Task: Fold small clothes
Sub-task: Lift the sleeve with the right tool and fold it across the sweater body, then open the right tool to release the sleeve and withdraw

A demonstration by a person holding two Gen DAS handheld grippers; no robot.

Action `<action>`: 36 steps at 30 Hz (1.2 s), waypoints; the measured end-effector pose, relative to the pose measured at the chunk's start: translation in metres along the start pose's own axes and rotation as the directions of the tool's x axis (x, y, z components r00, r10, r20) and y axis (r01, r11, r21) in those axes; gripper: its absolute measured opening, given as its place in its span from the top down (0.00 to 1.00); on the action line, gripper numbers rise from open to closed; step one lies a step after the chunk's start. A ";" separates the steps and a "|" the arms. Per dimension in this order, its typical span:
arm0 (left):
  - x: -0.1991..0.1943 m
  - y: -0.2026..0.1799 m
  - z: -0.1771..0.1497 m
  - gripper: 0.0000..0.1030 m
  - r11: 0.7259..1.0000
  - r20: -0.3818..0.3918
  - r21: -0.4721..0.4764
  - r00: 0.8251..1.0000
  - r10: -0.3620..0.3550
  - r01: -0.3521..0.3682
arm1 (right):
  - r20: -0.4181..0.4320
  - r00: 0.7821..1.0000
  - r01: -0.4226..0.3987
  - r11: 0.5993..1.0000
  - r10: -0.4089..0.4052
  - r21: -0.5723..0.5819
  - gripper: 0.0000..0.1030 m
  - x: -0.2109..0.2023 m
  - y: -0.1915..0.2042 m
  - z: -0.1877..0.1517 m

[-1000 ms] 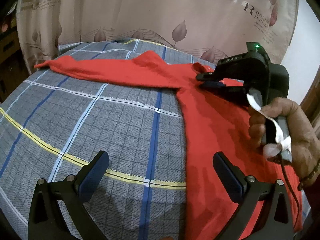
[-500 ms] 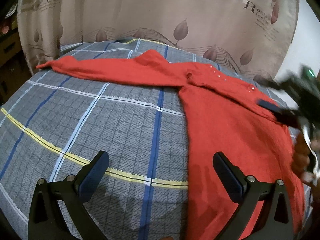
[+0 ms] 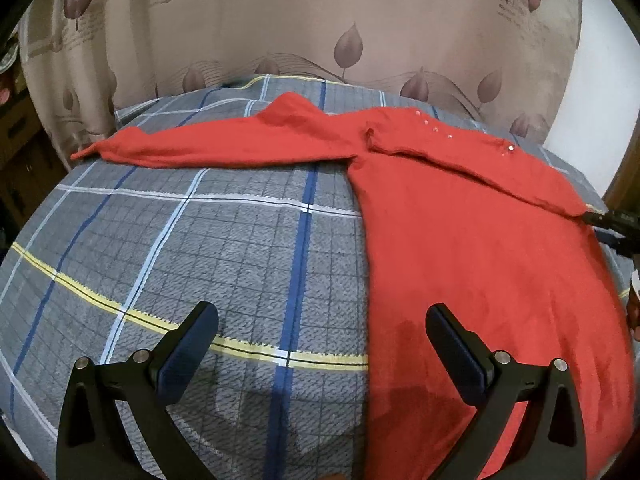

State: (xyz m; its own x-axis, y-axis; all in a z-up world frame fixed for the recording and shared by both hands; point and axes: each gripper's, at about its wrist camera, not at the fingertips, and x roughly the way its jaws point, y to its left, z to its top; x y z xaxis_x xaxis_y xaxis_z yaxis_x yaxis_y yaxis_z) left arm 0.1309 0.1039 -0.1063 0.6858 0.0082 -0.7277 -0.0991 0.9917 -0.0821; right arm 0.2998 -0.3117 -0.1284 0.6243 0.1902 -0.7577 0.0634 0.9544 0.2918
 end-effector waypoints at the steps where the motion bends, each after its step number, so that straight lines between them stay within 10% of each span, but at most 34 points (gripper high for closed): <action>1: 0.000 0.000 0.000 0.00 1.000 0.000 0.001 1.000 0.001 -0.001 | 0.003 1.000 -0.008 1.000 0.008 -0.002 0.51 0.001 0.002 0.001; 6: 0.003 0.001 0.000 0.00 1.000 -0.017 -0.006 1.000 -0.012 0.012 | 0.009 0.997 0.078 0.996 -0.078 -0.047 0.85 0.006 0.003 0.001; 14: 0.006 0.025 0.005 0.00 0.987 -0.035 -0.095 0.991 -0.132 0.128 | 0.035 0.990 0.140 0.983 -0.136 -0.119 0.83 0.004 0.012 -0.005; 20: 0.002 0.081 0.033 0.00 0.972 0.004 -0.167 0.986 -0.168 0.166 | 0.081 0.982 0.179 0.972 -0.168 -0.153 0.72 -0.010 0.022 -0.022; 24: 0.006 0.135 0.051 0.00 0.954 0.066 -0.232 0.982 -0.180 0.190 | 0.109 0.979 0.192 0.963 -0.173 -0.188 0.35 -0.015 0.031 -0.030; 36: 0.067 0.345 0.100 0.13 0.750 0.150 -0.624 0.975 -0.161 0.220 | 0.108 0.977 0.197 0.968 -0.182 -0.155 0.30 -0.017 0.026 -0.031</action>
State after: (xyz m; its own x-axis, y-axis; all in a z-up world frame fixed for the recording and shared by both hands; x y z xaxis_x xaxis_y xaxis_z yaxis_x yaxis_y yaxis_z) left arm 0.2147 0.4595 -0.1159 0.7933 -0.1326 -0.5942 -0.3730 0.6654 -0.6466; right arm 0.2671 -0.2832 -0.1264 0.6826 -0.0122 -0.7307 0.0635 0.9971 0.0426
